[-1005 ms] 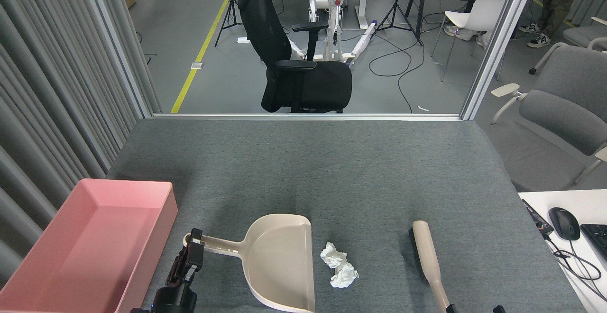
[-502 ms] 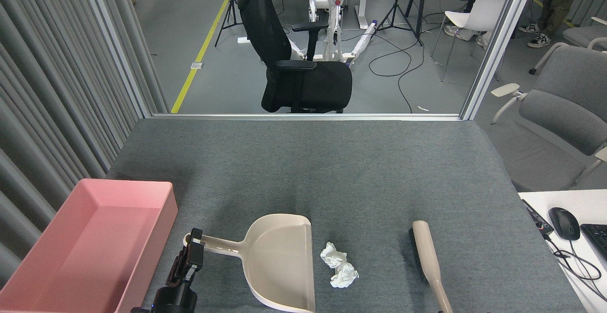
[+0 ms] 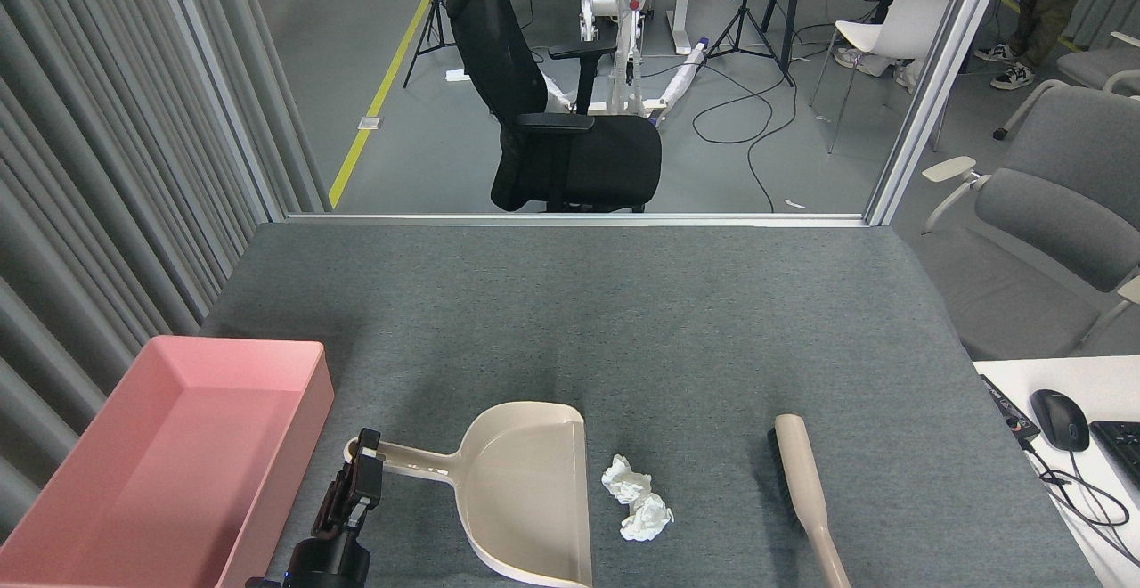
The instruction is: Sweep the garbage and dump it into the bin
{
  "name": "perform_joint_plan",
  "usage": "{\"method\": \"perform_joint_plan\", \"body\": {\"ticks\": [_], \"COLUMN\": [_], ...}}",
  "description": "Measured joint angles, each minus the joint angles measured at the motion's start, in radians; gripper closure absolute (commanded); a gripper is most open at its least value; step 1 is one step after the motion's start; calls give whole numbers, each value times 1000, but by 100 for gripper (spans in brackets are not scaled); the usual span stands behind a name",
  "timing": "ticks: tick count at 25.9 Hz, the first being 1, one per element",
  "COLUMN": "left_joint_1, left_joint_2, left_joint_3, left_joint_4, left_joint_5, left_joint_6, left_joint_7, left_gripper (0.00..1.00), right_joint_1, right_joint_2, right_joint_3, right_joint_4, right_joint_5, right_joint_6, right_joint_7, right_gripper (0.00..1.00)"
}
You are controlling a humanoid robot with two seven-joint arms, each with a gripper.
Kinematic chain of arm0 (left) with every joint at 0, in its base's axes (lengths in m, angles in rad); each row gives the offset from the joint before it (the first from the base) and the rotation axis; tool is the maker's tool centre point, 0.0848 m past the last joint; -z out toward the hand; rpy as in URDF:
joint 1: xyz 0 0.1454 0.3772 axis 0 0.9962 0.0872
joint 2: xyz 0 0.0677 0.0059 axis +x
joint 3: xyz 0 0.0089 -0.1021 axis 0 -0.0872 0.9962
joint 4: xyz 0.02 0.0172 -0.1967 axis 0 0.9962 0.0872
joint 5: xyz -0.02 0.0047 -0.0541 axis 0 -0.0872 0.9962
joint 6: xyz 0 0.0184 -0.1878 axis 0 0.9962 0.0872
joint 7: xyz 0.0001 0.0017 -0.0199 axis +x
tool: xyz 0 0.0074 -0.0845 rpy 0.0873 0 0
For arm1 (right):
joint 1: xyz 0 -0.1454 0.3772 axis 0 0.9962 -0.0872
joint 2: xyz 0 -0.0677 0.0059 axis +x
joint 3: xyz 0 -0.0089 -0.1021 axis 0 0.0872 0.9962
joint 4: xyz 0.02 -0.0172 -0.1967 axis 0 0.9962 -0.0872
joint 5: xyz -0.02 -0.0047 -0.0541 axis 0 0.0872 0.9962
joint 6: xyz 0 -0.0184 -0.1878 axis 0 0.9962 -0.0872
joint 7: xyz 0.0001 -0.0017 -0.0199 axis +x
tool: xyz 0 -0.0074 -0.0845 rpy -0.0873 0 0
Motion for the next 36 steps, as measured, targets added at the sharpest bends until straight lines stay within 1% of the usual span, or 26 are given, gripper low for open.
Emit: {"method": "perform_joint_plan", "body": {"ticks": [9, 11, 13, 16, 18, 21, 24, 28, 30, 33, 36], "left_joint_1": [1, 1, 2, 4, 5, 5, 6, 6, 6, 6, 6], "left_joint_2": [1, 1, 1, 0, 0, 1, 1, 0, 0, 1, 1], "left_joint_3": [0, 0, 0, 0, 0, 0, 0, 1, 1, 0, 0], "left_joint_4": [0, 0, 0, 0, -1, -1, -1, -2, -2, -2, -3], "left_joint_5": [0, 0, 0, 0, 0, 0, 0, 0, 0, 0, 0], "left_joint_6": [0, 0, 0, 0, 0, 0, 0, 0, 0, 0, -1], "left_joint_7": [0, 0, 0, 0, 1, 1, 1, 1, 1, 1, 1], "left_gripper": [84, 83, 82, 82, 82, 82, 82, 82, 82, 82, 82], "right_joint_1": [-45, -54, -70, -87, -92, -94, -90, -83, -81, -79, -72], "right_joint_2": [11, 11, 11, 12, 12, 12, 9, 4, 1, -1, -1], "right_joint_3": [-2, -2, -2, 0, 0, 1, 3, 4, 6, 9, 13], "right_joint_4": [36, 41, 45, 48, 51, 57, 60, 62, 62, 63, 62], "right_joint_5": [1, 2, 3, 12, 23, 34, 38, 40, 41, 46, 61], "right_joint_6": [36, 37, 37, 38, 38, 35, 30, 25, 25, 22, 5], "right_joint_7": [0, 0, 1, 2, 3, 4, 5, 7, 8, 9, 3], "right_gripper": [4, 5, 8, 30, 41, 53, 71, 74, 79, 91, 98]}}
